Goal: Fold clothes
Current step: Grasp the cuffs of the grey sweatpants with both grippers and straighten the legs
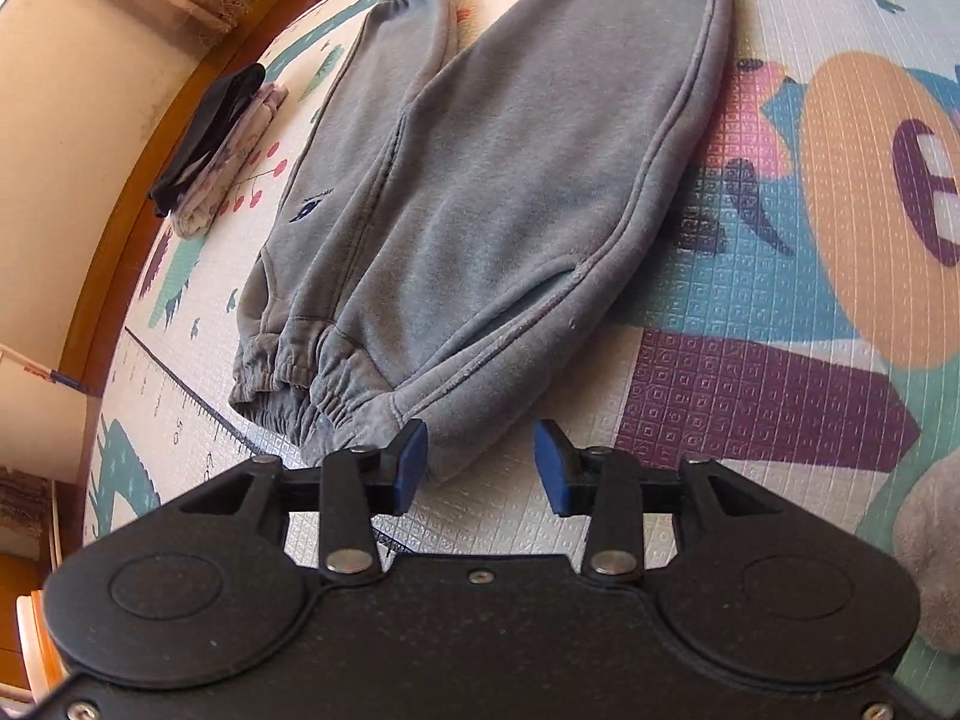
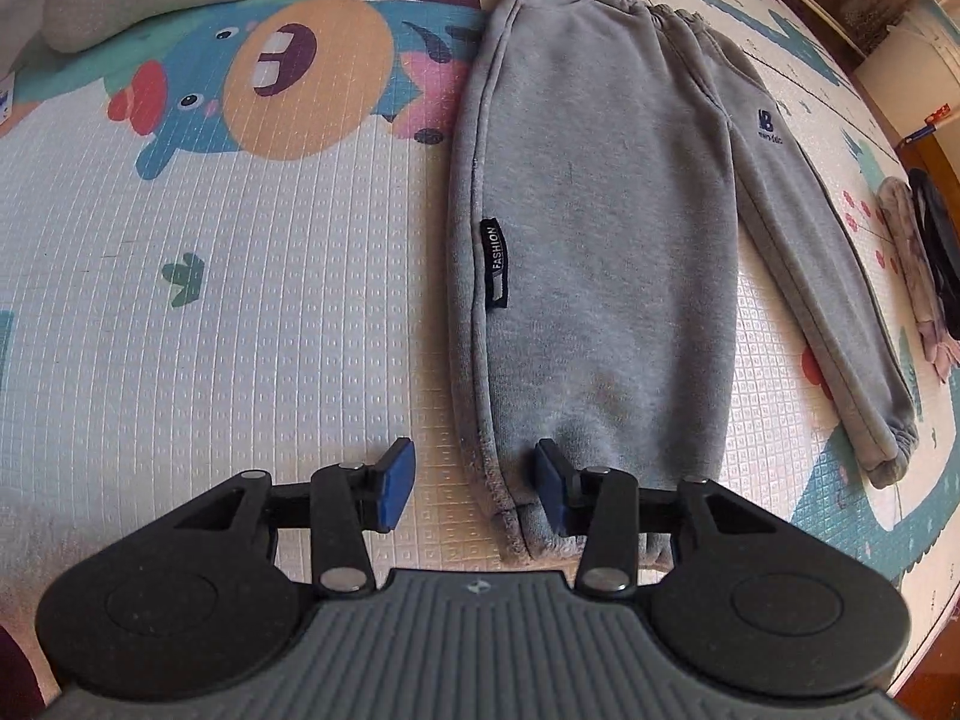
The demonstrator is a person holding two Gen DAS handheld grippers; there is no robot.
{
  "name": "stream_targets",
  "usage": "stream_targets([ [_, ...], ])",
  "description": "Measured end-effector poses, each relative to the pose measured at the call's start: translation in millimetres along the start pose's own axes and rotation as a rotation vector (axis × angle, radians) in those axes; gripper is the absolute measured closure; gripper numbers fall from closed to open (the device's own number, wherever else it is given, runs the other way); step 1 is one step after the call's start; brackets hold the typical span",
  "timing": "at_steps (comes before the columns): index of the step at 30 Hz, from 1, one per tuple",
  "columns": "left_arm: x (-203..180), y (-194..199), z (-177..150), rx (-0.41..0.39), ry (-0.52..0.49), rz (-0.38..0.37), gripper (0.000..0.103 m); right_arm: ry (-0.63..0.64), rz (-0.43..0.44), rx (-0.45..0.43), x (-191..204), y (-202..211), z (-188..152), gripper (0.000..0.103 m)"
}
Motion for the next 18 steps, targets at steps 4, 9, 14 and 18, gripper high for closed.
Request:
stream_targets([
  [4, -7.9, -2.9, -3.2, 0.007, -0.118, 0.034, 0.065, -0.070, 0.043, 0.001, -7.6, 0.3, -1.4, 0.061],
  [9, -10.5, -9.7, -7.5, 0.000, -0.244, 0.082, 0.065, -0.082, 0.059, 0.015, -12.8, 1.1, -1.2, 0.078],
  [14, -12.5, -17.3, -11.7, -0.013, -0.370, 0.130, 0.064, 0.004, -0.006, 0.038, -8.1, 1.0, -2.2, 0.079],
  [18, -14.1, -23.3, -14.9, -0.023, -0.471, 0.169, 0.064, 0.048, -0.032, 0.048, -0.4, 0.1, -2.1, 0.079],
])
Point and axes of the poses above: each gripper's, at about its wrist camera, not at the fingertips, and y roughly against the way its jaws point, x to its left, z to its top, the point moved 1 cm from there along -y, roughly the way its jaws point, and after that the axes turned 1 degree about y, right-handed, at the moved point
